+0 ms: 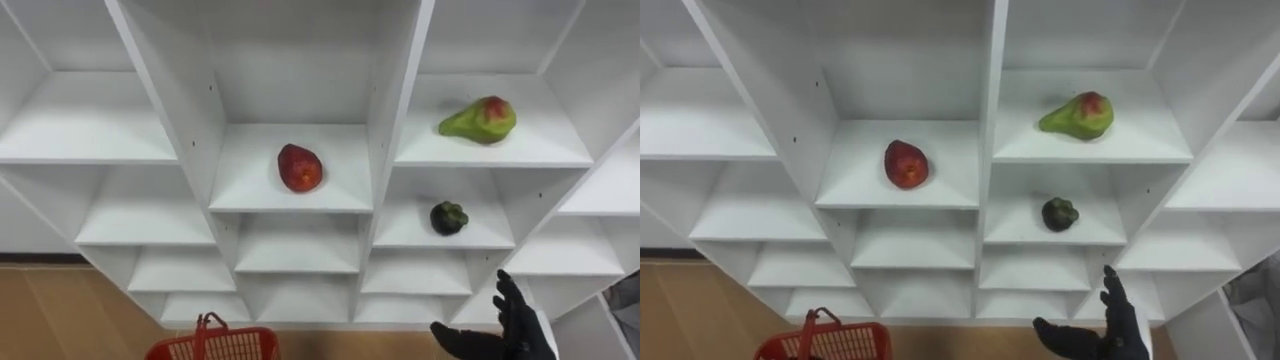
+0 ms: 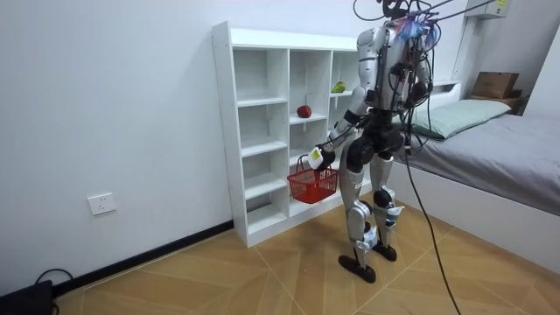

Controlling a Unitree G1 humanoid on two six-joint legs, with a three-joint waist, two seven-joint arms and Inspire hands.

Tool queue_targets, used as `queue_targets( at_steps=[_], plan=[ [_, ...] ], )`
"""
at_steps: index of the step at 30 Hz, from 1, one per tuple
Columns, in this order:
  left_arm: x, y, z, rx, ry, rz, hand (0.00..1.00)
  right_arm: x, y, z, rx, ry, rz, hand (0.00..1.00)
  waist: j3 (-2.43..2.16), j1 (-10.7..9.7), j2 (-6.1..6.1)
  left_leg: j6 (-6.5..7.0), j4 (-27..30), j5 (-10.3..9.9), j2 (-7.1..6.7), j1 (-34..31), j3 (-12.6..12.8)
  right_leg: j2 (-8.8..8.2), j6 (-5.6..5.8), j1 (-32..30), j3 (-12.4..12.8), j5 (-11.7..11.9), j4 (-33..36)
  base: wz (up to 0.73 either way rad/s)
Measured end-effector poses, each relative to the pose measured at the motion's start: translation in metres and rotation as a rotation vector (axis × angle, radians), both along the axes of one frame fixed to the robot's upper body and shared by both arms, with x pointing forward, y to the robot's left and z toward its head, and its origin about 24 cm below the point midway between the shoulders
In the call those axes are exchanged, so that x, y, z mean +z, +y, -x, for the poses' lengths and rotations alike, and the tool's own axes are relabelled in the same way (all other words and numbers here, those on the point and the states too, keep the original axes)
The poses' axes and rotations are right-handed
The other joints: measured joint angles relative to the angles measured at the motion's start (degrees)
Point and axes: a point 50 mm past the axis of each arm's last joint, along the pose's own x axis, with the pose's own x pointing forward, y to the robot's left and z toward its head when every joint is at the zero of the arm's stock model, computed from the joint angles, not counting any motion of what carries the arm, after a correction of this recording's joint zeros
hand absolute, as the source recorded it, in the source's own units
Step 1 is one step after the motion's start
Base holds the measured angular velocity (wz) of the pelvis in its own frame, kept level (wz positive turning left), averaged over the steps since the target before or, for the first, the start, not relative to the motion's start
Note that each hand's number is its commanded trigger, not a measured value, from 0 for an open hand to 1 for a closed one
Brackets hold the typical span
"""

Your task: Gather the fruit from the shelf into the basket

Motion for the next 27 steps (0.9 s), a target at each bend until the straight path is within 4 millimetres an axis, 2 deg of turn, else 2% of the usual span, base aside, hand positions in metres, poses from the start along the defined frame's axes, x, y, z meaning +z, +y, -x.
queue_targets(
  at_steps=[3,4,14,22,27],
  plan=[
    [-0.001,-0.005,-0.001,-0.030,0.004,0.010,1.00,0.015,0.007,-0.008,0.021,-0.090,0.027,0.00,0.12,-0.13,0.23,0.00,-0.03,-0.01,0.11,-0.23,0.57,0.10,-0.02,-0.53,0.47,0.14,0.08,-0.10],
    [-0.001,-0.006,-0.001,-0.042,0.005,0.017,1.00,0.019,0.009,-0.011,0.026,-0.114,0.036,0.00,0.03,-0.18,0.37,0.00,-0.02,-0.01,0.14,-0.55,0.66,0.11,-0.03,-0.99,0.48,0.23,0.14,-0.07],
    [0.004,-0.011,-0.003,-0.064,-0.039,0.074,1.00,0.040,0.009,-0.014,-0.028,-0.229,0.081,0.00,-0.17,-0.24,1.03,0.01,-0.04,0.00,0.27,-1.09,1.53,0.12,-0.03,-2.14,0.55,0.43,0.45,-0.03],
    [0.004,-0.011,-0.002,-0.087,-0.030,0.085,1.00,0.075,0.014,-0.024,-0.013,-0.404,0.211,0.00,-0.16,-0.26,0.97,0.01,-0.02,0.00,0.37,-0.79,2.25,0.17,-0.03,-2.17,0.62,0.46,0.93,-0.04],
    [0.002,-0.010,0.002,-0.103,-0.012,0.079,1.00,0.089,0.018,-0.026,0.019,-0.493,0.273,0.00,-0.04,-0.01,0.70,0.01,-0.10,0.01,0.38,-0.81,2.22,0.20,-0.04,-2.19,0.59,0.47,0.95,0.00]
  ],
)
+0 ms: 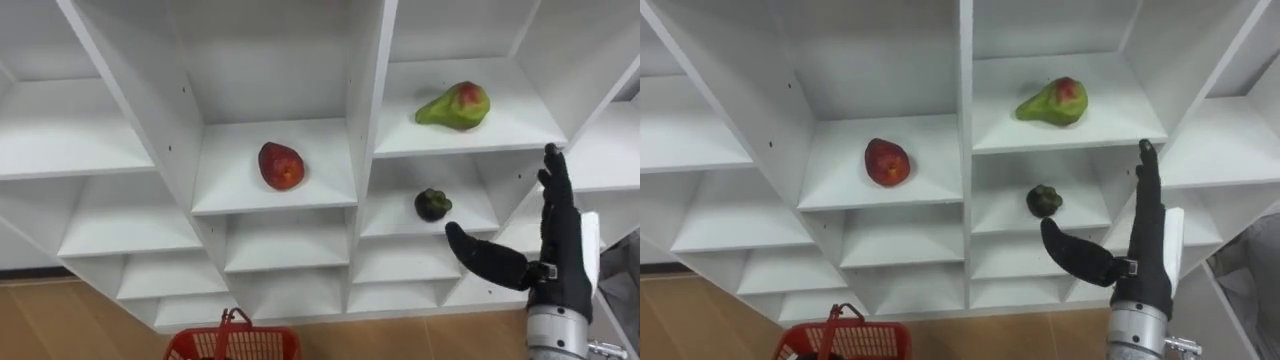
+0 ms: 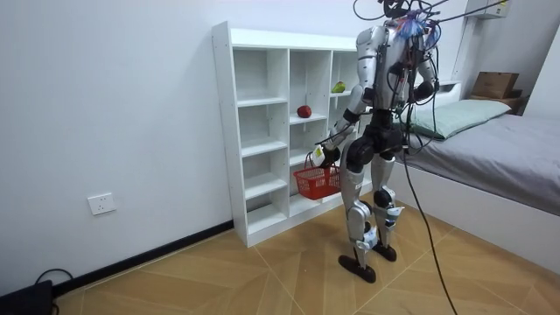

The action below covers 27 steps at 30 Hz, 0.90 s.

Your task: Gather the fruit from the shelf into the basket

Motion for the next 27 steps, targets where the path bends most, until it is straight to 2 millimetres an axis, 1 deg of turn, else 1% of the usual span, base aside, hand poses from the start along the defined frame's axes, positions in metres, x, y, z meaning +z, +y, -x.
queue_targets(
  at_steps=[6,10,23,27],
  plan=[
    [0.001,0.004,0.001,-0.020,0.007,-0.009,1.00,0.005,0.002,-0.002,0.027,-0.023,0.019,0.00,0.12,0.26,-0.70,0.00,-0.11,0.00,-0.02,-0.12,-0.05,0.02,0.00,-0.05,-0.02,0.00,-0.23,0.00],
    [0.001,0.004,0.001,-0.035,0.011,-0.001,1.00,0.013,0.004,-0.004,0.046,-0.062,0.021,0.00,0.11,0.37,-0.71,0.00,-0.27,0.00,-0.01,-0.10,-0.05,0.03,0.00,-0.07,-0.09,0.00,-0.29,0.00],
    [0.000,0.003,0.000,-0.049,0.017,0.013,1.00,0.024,0.006,-0.016,0.058,-0.128,0.050,0.00,0.10,1.40,-0.79,0.00,-0.14,0.00,0.01,-0.08,-0.06,0.01,0.00,-0.06,-0.21,0.00,-0.10,0.00],
    [-0.001,0.004,0.000,-0.045,0.031,0.008,1.00,0.029,0.009,-0.022,0.073,-0.155,0.086,0.00,0.10,1.51,-1.22,0.00,-0.11,0.00,0.02,-0.14,-0.08,0.00,0.00,-0.06,-0.30,0.00,-0.09,0.00]
  ],
)
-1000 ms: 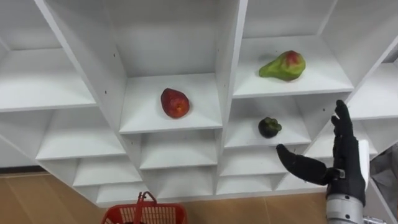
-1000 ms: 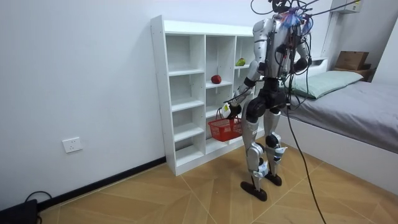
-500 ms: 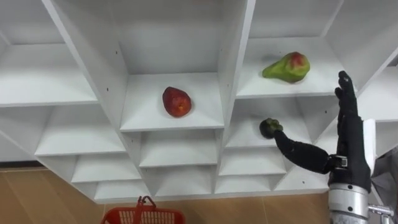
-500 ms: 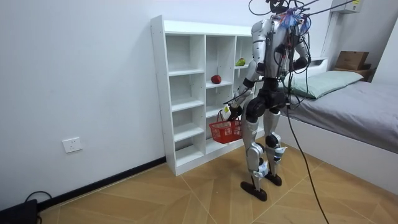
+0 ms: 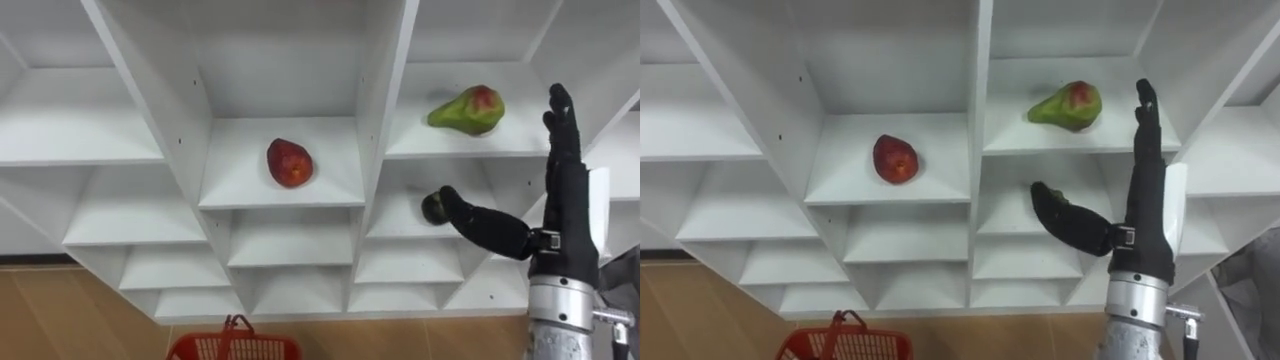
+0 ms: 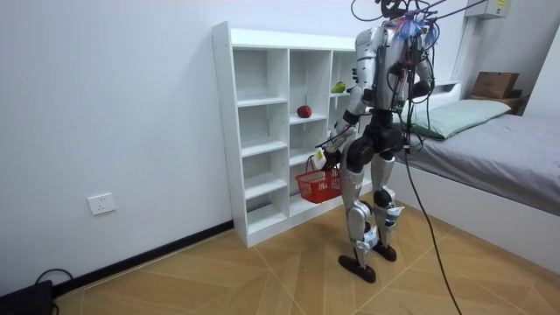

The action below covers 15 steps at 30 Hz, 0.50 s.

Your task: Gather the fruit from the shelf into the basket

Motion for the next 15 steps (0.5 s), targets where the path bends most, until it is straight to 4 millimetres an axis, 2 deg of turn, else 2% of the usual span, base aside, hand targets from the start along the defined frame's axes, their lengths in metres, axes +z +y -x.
queue_targets(
  at_steps=[5,7,15],
  plan=[
    [-0.001,0.000,0.000,0.002,0.012,-0.003,1.00,0.005,0.002,-0.006,0.011,-0.028,0.019,0.00,-0.28,0.11,-0.80,0.00,0.01,0.00,-0.02,-0.14,-0.38,-0.01,0.00,0.01,-0.30,0.00,-0.02,0.02],
    [-0.001,0.001,-0.001,0.002,0.015,-0.005,1.00,0.010,0.003,-0.010,0.007,-0.055,0.016,0.00,-0.34,0.00,-1.02,0.00,0.04,0.00,-0.04,-0.19,-0.78,-0.09,0.00,0.08,-1.28,0.00,-0.01,0.07],
    [0.000,0.003,-0.001,0.000,0.015,-0.012,1.00,0.017,0.003,-0.019,0.006,-0.097,0.007,0.00,-0.22,-0.07,-1.08,-0.01,0.23,0.01,-0.03,-0.42,-1.41,-0.16,0.00,0.20,-2.21,0.00,-0.05,0.04]
  ],
)
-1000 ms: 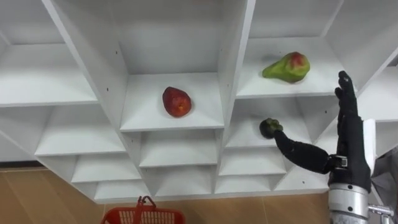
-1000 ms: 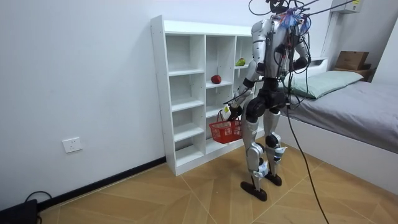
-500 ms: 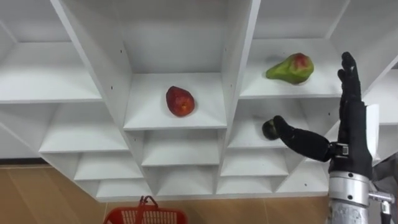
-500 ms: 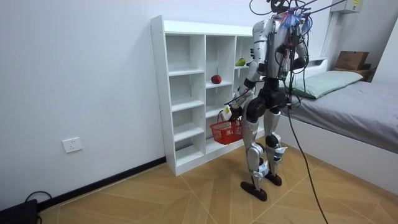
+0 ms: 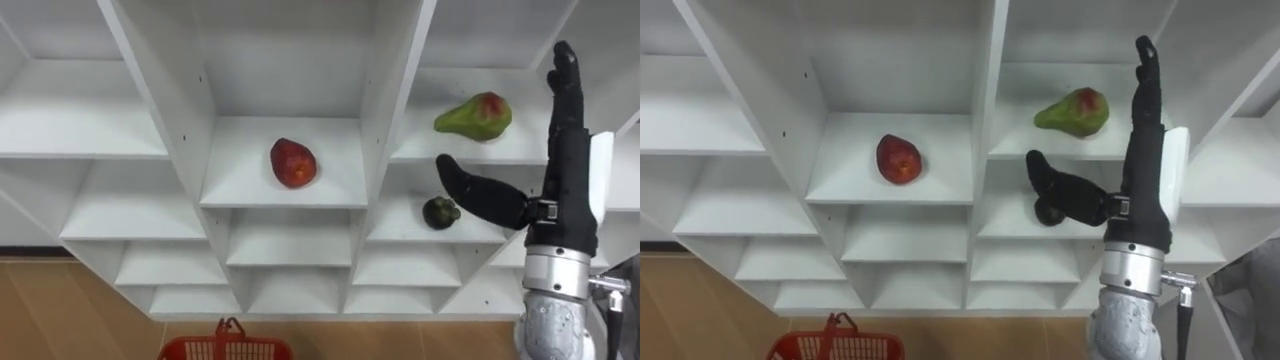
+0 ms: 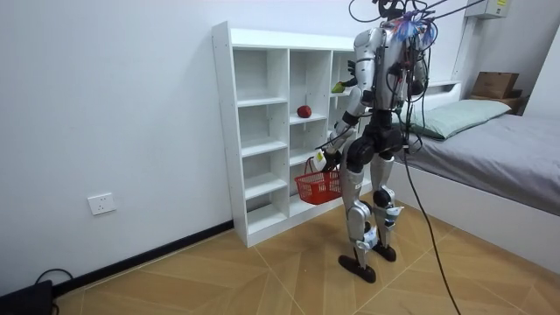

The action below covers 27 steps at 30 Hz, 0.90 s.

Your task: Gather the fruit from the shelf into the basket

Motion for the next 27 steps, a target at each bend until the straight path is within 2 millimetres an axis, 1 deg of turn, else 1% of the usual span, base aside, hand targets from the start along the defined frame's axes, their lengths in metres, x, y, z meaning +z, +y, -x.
queue_targets(
  at_steps=[6,7,10,12,17,20,22,27],
  plan=[
    [0.000,0.003,0.001,0.003,0.001,-0.008,1.00,0.004,-0.004,-0.004,-0.007,-0.012,-0.048,0.00,0.28,0.01,0.01,0.00,0.15,0.00,0.01,-0.08,-0.12,-0.05,0.00,0.07,-0.27,0.00,0.01,0.01],
    [0.001,0.004,0.000,0.003,0.000,-0.009,1.00,0.004,-0.007,-0.004,-0.012,-0.012,-0.058,0.00,0.32,-0.03,-0.08,0.00,0.16,0.00,0.00,-0.10,-0.23,-0.09,0.00,0.08,-0.66,0.00,0.02,0.04],
    [0.001,0.006,0.000,0.017,-0.003,-0.012,1.00,0.008,-0.016,-0.005,-0.038,-0.026,-0.043,0.00,0.56,0.16,-0.45,-0.01,0.19,0.01,0.00,-0.12,-0.66,-0.08,0.00,0.13,-0.76,0.00,0.01,0.01],
    [0.002,0.009,0.001,0.024,-0.003,-0.017,1.00,0.011,-0.019,-0.006,-0.050,-0.037,-0.040,0.00,0.63,0.11,-0.63,-0.02,0.19,0.02,-0.01,-0.19,-0.91,-0.08,0.00,0.10,-0.89,0.00,0.01,0.02],
    [0.002,0.013,0.001,0.040,-0.006,-0.026,1.00,0.013,-0.025,-0.007,-0.070,-0.047,-0.034,0.00,0.59,0.13,-0.86,-0.02,0.15,0.02,-0.03,-0.36,-1.00,-0.09,0.00,0.01,-0.99,0.00,-0.08,0.00],
    [0.003,0.013,0.000,0.026,-0.007,-0.034,1.00,0.011,-0.027,-0.007,-0.073,-0.030,-0.027,0.00,0.53,0.19,-0.95,-0.02,0.15,0.02,-0.05,-0.50,-1.13,-0.14,0.00,0.01,-1.49,0.00,-0.12,0.05],
    [0.003,0.013,0.000,0.019,-0.005,-0.040,1.00,0.007,-0.033,-0.010,-0.079,-0.005,-0.037,0.00,0.40,0.26,-1.14,-0.01,0.17,0.03,-0.06,-0.57,-1.27,-0.23,0.00,0.02,-2.42,0.00,-0.12,0.04],
    [0.003,0.017,0.000,0.032,0.002,-0.048,1.00,0.004,-0.039,-0.017,-0.091,0.019,-0.049,0.00,0.32,0.16,-1.26,-0.03,0.28,0.07,-0.05,-0.59,-1.37,-0.25,0.00,0.09,-2.54,0.00,-0.13,0.00]
  ],
)
